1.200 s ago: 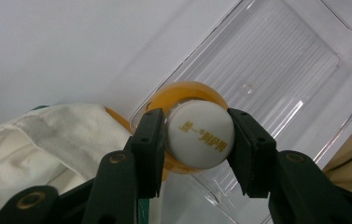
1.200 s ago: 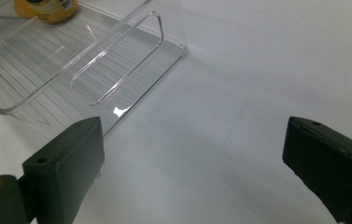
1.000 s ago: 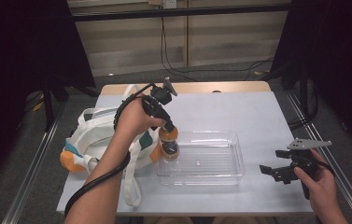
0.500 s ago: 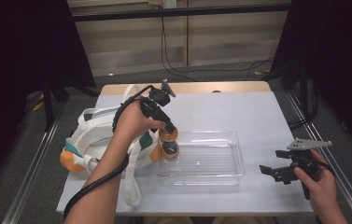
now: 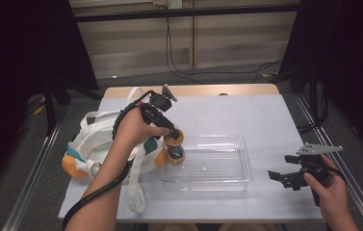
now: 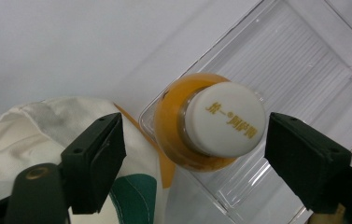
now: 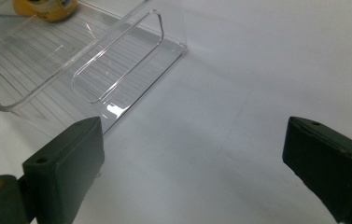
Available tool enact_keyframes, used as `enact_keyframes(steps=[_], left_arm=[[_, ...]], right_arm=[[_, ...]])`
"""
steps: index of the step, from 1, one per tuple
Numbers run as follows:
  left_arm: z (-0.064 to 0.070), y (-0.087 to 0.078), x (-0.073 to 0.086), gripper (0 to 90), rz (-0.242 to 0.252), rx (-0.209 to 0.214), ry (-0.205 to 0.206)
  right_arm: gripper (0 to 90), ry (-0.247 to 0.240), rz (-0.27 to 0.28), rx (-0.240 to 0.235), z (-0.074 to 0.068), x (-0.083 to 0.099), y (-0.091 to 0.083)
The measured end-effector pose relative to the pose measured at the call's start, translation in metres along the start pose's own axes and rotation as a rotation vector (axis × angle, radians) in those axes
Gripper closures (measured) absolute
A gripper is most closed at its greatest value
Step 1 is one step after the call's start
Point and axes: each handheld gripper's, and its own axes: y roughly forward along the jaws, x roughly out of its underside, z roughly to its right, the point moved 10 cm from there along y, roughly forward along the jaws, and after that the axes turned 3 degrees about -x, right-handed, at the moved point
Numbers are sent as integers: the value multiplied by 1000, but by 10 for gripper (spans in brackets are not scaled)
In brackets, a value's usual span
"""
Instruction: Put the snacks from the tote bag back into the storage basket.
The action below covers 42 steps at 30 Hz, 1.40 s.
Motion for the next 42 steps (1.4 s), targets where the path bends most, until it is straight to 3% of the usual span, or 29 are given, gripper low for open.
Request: enact_keyframes(steps=[6,16,17,21,29,35,36,37,42], left_arm=[[0,-1,3,159,29,13,-23],[-2,2,14,133,45,1,-15],[-1,3,13,132,58,-1,-31],[-2,4,18,128,45,-2,-11],[-2,6,22,116,81,-1,-29],[-4,6,27,101,88,-9,-16],[-3,6,26,100,102,-10,-34],[-5,5,28,98,91,-14,-16],[-7,5,32,89,100,-15,-25]], right_arm=[[50,-3,-1,1,-1,0,1],[51,-4,-2,3,-1,-1,2],[50,-1,-3,0,-1,0,3],[50,-1,-4,1,-1,0,3],[50,-1,-7,-1,-1,0,3],[51,0,-9,-3,-1,1,3],[50,-1,-9,-3,-1,1,3],[50,-1,-8,-1,-1,1,3],[51,0,-10,-2,-1,1,3]])
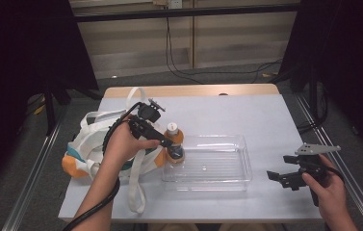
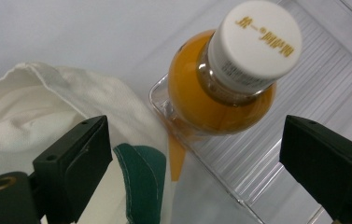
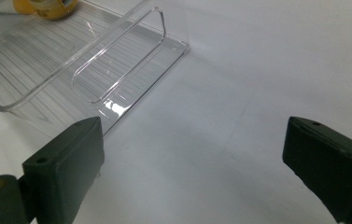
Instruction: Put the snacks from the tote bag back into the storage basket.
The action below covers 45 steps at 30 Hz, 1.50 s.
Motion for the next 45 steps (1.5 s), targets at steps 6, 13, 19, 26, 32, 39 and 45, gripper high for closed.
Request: enact_keyframes(steps=[6,13,19,26,32,39,45], left_arm=[[-3,0,3,79,8,-5,-8],[-5,3,7,73,15,-3,-15],[-5,5,11,72,24,-1,-28],[-7,9,18,71,26,1,-37],[-8,11,22,71,56,4,-68],[-12,11,31,71,41,-1,-41],[-12,13,35,71,42,7,-32]], right_arm=[[50,-6,2,-1,0,0,1],[50,-6,1,-2,0,0,1],[51,-8,-1,-3,0,0,1],[50,-9,-3,-3,-1,0,2],[51,-7,-4,-3,-1,0,2],[50,-10,-12,-5,-2,1,3],[51,-11,-12,-5,-2,1,3]])
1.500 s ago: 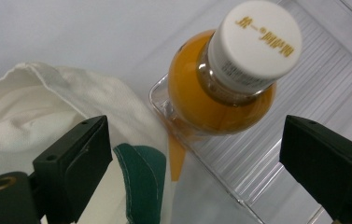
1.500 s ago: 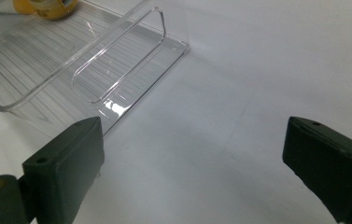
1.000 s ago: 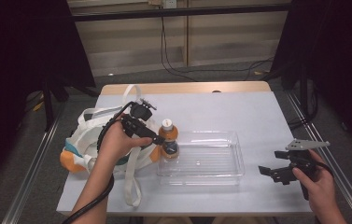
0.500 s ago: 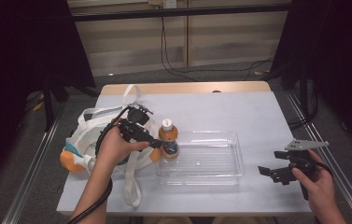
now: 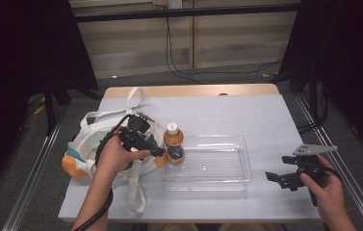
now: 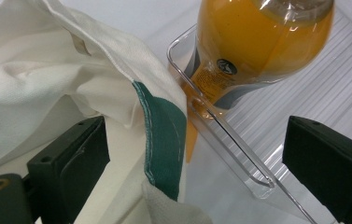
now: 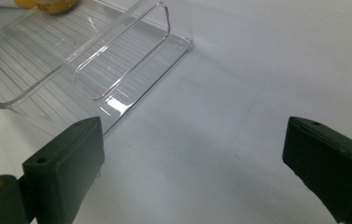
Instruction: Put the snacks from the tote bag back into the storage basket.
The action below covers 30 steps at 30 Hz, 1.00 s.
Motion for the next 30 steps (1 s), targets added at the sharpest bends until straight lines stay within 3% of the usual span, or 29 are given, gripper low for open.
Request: enact_keyframes(steps=[3,6,9,10,12,16,17,19,20,21,22,23,24,25,30], left_arm=[[1,1,1,71,8,-1,-24],[0,0,4,71,6,6,-11],[1,1,5,71,21,7,-35],[-1,1,7,71,12,7,-16],[0,1,8,71,25,11,-29],[-4,0,12,71,19,12,-8],[-2,1,11,71,40,11,-42],[-4,1,13,71,33,10,-25],[-3,2,13,71,42,11,-51],[-4,2,15,71,31,10,-28],[-5,2,16,71,34,14,-32],[-5,2,16,71,38,12,-41],[-3,3,14,71,63,13,-80],[-5,2,17,71,44,19,-49],[-7,2,20,71,40,12,-38]], right_arm=[[51,-3,-1,-1,0,0,0],[50,-3,-1,-1,0,0,0],[50,-1,-1,0,0,0,0],[51,-1,-1,0,0,0,0],[50,-2,-2,0,0,0,0],[50,-2,-1,2,-1,0,1],[51,-2,-2,1,-1,0,1],[50,-3,-1,0,-1,0,1],[51,-2,-1,2,0,0,1],[51,-1,-1,2,0,0,1],[50,-3,-1,2,0,0,1],[51,-3,-1,3,0,0,1],[51,-3,-2,2,-1,1,1],[50,-1,-3,2,-1,1,1],[51,-5,-8,1,-1,1,1]])
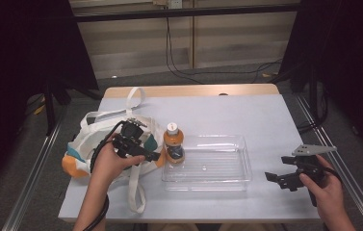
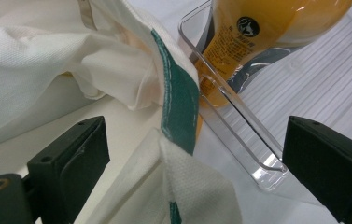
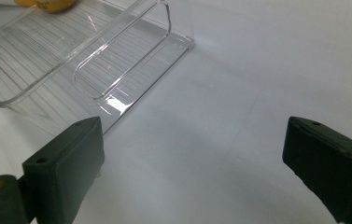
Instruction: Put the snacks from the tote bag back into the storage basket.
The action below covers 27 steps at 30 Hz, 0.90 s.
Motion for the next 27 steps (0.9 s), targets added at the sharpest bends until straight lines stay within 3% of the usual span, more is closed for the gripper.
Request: enact_keyframes(steps=[4,5,6,7,11,13,14,15,17,22,23,25,27], left_arm=[[2,1,2,71,-5,10,9],[5,3,0,71,26,7,-41],[5,3,-1,71,29,6,-42],[2,1,2,71,3,6,-1],[1,-1,4,71,7,15,5],[1,-2,3,71,22,9,-10],[3,-1,1,71,54,10,-56],[1,-3,4,71,25,14,-4],[2,-3,3,71,39,13,-24],[0,-5,7,71,32,15,2],[0,-5,7,71,38,18,-18],[0,-6,9,72,25,25,-4],[-1,-6,9,71,39,17,-19]], right_arm=[[50,1,0,0,-1,0,1],[50,1,-2,1,-1,0,1],[51,0,-3,1,0,0,1],[51,1,-4,0,-1,0,1],[50,-2,-5,-2,-2,0,1],[51,-4,-5,-2,-2,0,1],[50,-4,-6,-3,-2,1,1],[51,-4,-6,-3,-2,1,1],[51,-7,-4,-3,-1,0,1],[50,-4,-3,-3,-1,0,0],[51,-5,-2,-3,-1,0,0],[51,-5,0,-1,0,0,0],[50,-4,0,0,0,0,0]])
